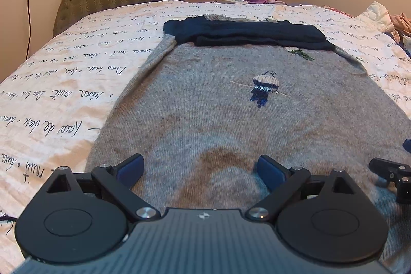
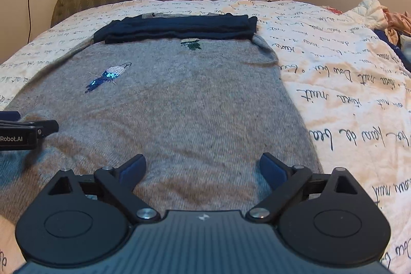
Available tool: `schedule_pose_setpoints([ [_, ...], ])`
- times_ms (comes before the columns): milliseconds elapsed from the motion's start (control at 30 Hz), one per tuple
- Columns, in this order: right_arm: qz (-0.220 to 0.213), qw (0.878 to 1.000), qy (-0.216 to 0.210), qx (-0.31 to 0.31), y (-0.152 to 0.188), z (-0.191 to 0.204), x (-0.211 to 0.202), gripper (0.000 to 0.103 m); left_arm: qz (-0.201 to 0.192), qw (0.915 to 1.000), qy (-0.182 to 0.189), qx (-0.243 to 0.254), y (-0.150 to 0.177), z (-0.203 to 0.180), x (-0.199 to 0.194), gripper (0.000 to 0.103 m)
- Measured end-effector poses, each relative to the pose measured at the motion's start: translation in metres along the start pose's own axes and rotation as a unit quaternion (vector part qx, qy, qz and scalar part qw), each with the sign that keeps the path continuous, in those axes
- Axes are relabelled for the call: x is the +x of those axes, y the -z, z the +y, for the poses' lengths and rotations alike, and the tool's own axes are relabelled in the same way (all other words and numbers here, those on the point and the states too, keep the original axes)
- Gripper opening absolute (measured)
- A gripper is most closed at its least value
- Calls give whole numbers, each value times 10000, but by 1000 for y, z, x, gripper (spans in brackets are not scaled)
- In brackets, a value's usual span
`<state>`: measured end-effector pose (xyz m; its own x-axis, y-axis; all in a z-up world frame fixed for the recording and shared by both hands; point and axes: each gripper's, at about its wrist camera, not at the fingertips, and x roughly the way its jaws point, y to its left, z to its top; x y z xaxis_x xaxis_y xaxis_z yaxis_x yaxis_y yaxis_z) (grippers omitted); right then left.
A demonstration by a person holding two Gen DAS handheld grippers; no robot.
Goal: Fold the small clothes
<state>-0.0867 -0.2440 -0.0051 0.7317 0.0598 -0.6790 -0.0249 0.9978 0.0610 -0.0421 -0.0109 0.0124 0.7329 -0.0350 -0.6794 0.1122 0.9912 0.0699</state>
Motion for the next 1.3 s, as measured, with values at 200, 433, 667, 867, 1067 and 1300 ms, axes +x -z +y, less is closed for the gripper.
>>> schedule_pose_setpoints([
  [200,8,10000,-24,-64,7,0,-6,97,-25,10000,-45,-11,10,8,-7,101],
  [433,29,9999,8,-107,9,2,-10,97,-23,10000,-89,-18,14,11,-13,101],
  [667,49,9999,18,-135,13,4,-13,98,-21,9999,-101,-32,18,12,-17,101],
  [867,63,9999,28,-155,16,5,-15,99,-23,9999,-97,-45,20,13,-19,101],
  [1067,82,9998,31,-185,17,6,-17,99,-22,9999,-95,-42,20,13,-20,101],
  [1300,107,9997,34,-203,19,6,-19,100,-23,10000,-90,-30,23,14,-22,101],
])
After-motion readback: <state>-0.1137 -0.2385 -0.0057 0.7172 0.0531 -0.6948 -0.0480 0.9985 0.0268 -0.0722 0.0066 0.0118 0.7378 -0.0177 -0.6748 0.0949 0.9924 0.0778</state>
